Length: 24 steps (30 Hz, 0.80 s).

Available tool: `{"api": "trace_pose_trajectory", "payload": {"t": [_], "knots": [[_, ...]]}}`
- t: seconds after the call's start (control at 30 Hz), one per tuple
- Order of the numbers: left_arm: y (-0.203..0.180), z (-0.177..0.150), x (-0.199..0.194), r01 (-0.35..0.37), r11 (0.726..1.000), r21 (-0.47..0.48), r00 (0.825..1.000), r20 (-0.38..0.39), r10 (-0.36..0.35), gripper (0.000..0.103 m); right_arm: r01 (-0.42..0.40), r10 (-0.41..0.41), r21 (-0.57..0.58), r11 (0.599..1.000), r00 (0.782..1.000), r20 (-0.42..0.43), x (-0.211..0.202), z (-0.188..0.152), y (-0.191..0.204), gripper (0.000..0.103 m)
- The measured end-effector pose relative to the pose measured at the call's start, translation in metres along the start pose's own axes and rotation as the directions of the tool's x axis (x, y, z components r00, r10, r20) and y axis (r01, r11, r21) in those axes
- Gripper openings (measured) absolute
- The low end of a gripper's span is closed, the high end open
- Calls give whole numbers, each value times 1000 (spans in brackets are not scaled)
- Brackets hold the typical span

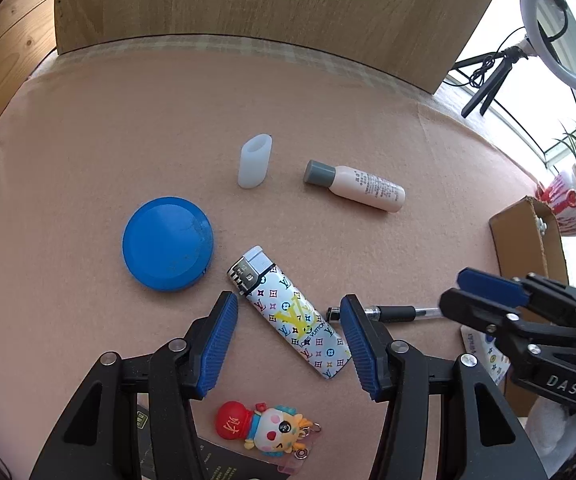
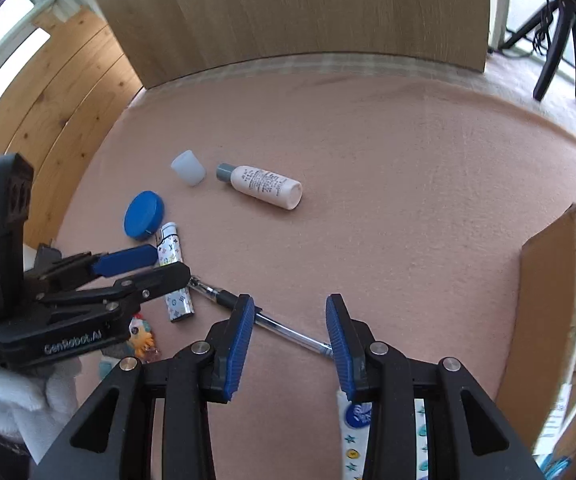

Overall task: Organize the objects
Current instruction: 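Grasp the printed lighter with the left gripper while the right grasps the black pen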

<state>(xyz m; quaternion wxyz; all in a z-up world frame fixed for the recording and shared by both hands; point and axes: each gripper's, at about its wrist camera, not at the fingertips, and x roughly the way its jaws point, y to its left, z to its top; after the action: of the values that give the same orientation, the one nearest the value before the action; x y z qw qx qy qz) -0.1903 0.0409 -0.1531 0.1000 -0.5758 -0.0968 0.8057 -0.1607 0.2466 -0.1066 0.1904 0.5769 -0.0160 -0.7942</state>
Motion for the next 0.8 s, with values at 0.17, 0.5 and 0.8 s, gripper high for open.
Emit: {"api": "trace_pose_trajectory", "payload": {"t": [0.17,0.5,0.8], "knots": [[-1,2,1,-6,1000,2,1000,-4,6,57,29,-36,-121,992,998,-58,8,-7,14,35],[0,-1,-2,-6,1000,-6,1000,-7,6,57,134,-145,-171,976,988,-56,26,-5,25,34],[0,-3,-6,-4,1000,2,1000,-18,4,57,38,-34,74,997,998,-47,31,15,8,15]]}}
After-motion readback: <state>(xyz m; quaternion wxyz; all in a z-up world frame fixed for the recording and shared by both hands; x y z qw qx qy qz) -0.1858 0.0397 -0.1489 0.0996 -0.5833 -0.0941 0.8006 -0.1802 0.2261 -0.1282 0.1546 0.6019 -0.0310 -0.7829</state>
